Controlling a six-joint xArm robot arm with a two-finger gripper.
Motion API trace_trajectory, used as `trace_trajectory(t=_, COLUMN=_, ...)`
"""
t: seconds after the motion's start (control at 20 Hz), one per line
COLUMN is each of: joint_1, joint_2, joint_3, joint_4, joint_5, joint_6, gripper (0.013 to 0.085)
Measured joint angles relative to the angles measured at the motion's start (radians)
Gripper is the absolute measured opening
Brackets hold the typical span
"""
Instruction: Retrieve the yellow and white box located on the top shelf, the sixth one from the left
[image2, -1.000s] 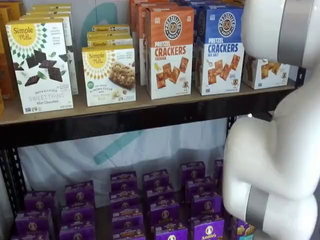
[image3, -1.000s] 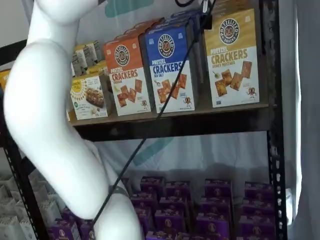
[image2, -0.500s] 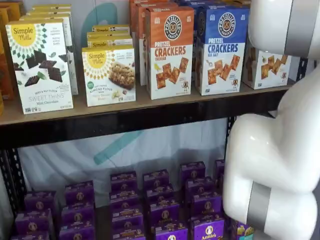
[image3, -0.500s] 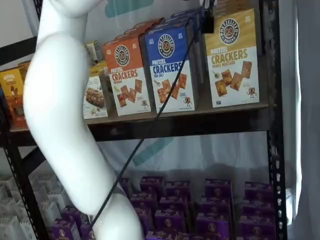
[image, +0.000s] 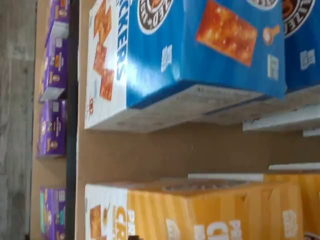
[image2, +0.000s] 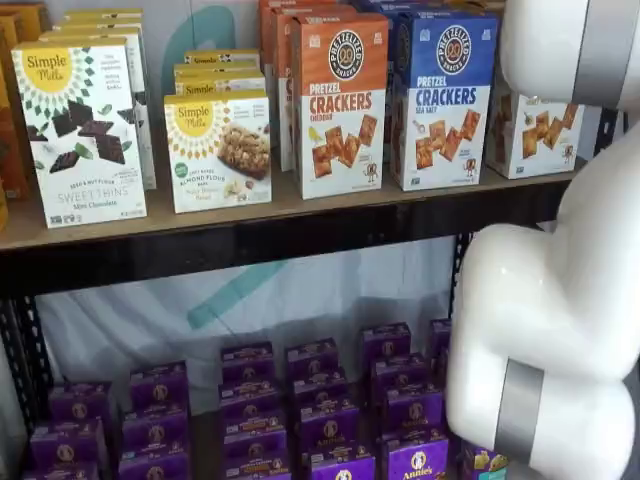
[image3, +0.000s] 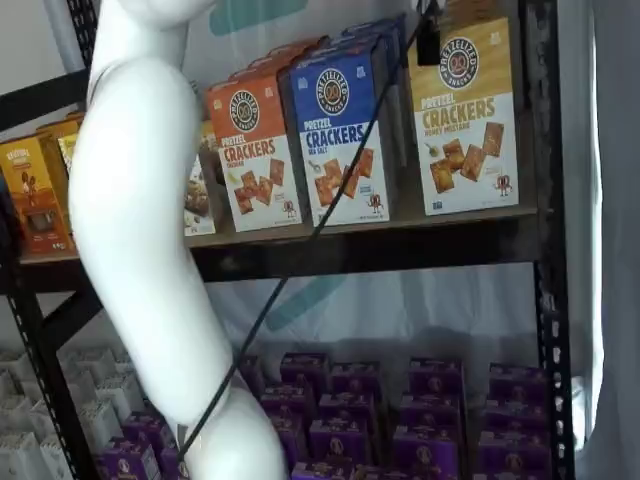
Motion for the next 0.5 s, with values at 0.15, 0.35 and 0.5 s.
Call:
trace_trajectory(t=0.15, joint_1=0.015, joint_2=0.025, joint_3=-0.032, joint_4=-0.041, joint_5=0.007, joint_6=0.002, gripper=0.085)
trace_trajectory(t=0.35, joint_1=0.031, joint_2=0.065, joint_3=-0.083, joint_4=-0.082, joint_5=0.03, joint_6=0.01, gripper=0.085)
trace_trajectory(t=0.5, joint_1=0.042, joint_2=0.088, joint_3=-0.113, joint_4=-0.104, joint_5=0.047, joint_6=0.017, gripper=0.085)
